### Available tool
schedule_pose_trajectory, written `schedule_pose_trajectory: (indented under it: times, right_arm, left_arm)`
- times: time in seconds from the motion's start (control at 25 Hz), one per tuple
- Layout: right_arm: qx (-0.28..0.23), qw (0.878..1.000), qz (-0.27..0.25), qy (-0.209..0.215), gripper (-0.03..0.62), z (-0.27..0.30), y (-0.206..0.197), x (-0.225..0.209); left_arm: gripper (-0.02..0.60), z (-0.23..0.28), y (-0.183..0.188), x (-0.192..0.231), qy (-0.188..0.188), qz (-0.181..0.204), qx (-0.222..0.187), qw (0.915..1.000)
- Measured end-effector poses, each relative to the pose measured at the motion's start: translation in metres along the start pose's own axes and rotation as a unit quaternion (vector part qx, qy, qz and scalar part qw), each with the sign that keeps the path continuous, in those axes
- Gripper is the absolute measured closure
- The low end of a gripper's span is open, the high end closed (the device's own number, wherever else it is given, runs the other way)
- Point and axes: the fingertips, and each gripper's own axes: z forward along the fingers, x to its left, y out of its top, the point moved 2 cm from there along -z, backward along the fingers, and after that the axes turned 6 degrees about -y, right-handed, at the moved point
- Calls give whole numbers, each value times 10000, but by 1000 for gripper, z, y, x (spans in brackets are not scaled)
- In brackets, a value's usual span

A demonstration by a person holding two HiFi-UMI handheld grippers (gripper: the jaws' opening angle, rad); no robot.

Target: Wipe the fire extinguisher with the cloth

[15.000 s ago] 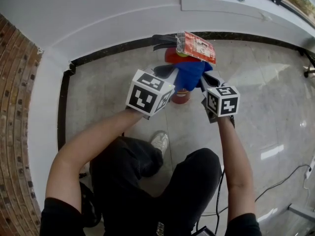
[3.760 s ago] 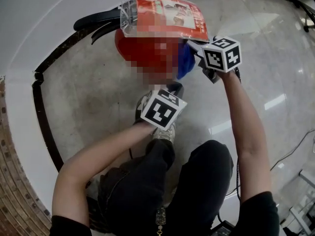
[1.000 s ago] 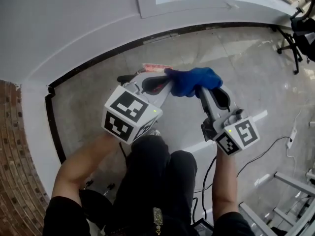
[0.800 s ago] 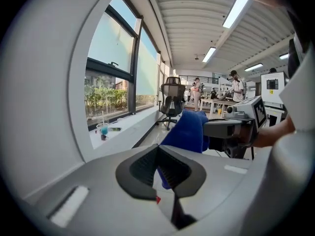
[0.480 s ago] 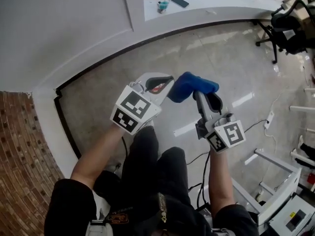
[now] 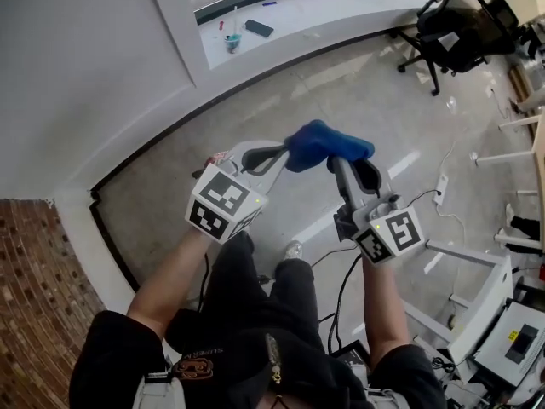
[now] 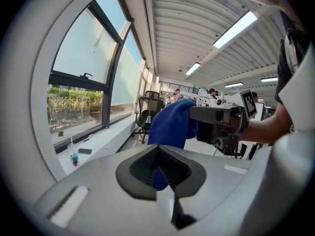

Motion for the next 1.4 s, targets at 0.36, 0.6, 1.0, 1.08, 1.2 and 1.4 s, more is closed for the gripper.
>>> schedule_pose_trajectory:
  times: [0.36,0.6,1.0,1.08,1.2,1.4]
  right_arm:
    - [-289,9994,53,-187,542,-110,70,-35]
    - [-422,9991,-20,-85,542,-166,95,-35]
    - [-439,9989,-182,-28,542,-184,93,41]
    - [-456,9986,-267,9,542,-184,93,64]
    - [-514,9982,-287,77,542,-182,92,99]
    - [-662,9969,-349,229,542,-176,89,152]
  left_arm:
    - [575,32,85,-108,-171,222,-224,9994]
    - [575,36,108,-168,-119,297,-325,9990]
    - [575,-46,97,-195,150,208,-578,9980]
    - [575,-70,92,-196,221,178,-629,9976]
    - [575,-103,81,-197,295,186,-656,9972]
    - [575,-150,65,-194,383,185,-704,9966]
